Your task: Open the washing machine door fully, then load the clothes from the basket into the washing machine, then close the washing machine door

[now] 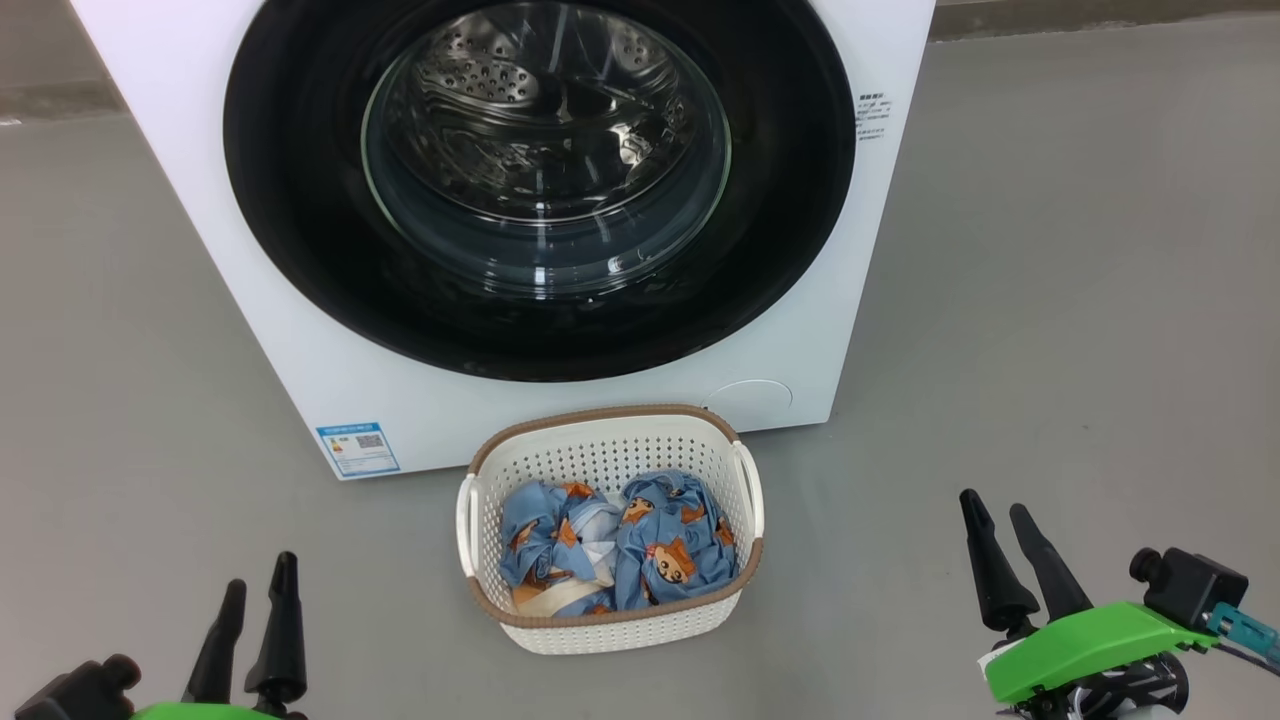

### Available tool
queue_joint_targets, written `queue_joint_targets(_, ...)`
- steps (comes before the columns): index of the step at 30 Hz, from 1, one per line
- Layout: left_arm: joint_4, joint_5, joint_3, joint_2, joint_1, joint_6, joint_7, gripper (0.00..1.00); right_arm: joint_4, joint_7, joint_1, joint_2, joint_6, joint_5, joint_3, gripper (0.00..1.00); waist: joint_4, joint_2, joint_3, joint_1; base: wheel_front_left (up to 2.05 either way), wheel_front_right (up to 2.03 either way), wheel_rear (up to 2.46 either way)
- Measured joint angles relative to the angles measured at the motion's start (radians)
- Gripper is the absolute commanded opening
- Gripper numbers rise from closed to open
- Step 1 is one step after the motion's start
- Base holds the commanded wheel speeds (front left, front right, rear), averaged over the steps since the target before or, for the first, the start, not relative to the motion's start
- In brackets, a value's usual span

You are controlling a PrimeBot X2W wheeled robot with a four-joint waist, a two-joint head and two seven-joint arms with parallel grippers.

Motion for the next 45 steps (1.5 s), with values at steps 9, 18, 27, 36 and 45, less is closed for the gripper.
queue_joint_targets(9,-0.005,0.095,-0.012,0.012,0.0,0.0,-0.028,1.0,0.003,-0.022,-0.01,-0.004,0.0,-0.096,0.005,1.0,-0.001,0.0,-0.001,0.0,0.0,0.0,0.0)
queue_joint_targets(18,-0.006,0.189,-0.03,0.033,-0.001,-0.001,-0.053,1.0,0.003,-0.051,-0.028,-0.013,0.0,-0.212,0.011,1.0,-0.004,0.0,-0.002,0.0,0.0,0.0,0.0)
queue_joint_targets(27,-0.007,0.287,-0.039,0.046,-0.001,-0.002,-0.078,1.0,0.002,-0.075,-0.033,-0.014,0.0,-0.312,0.011,1.0,-0.002,0.0,-0.002,-0.0001,0.0,0.0,0.0)
queue_joint_targets(36,-0.006,0.376,-0.049,0.06,-0.001,-0.008,-0.104,1.0,0.002,-0.101,-0.051,-0.015,0.0,-0.426,0.019,1.0,0.0,0.0,-0.005,-0.0001,0.0,0.0,0.0)
queue_joint_targets(45,-0.001,0.485,-0.039,0.068,-0.001,-0.008,-0.131,1.0,0.002,-0.129,-0.062,-0.016,0.0,-0.54,0.01,1.0,-0.001,0.0,-0.002,0.0,0.0,0.0,0.0)
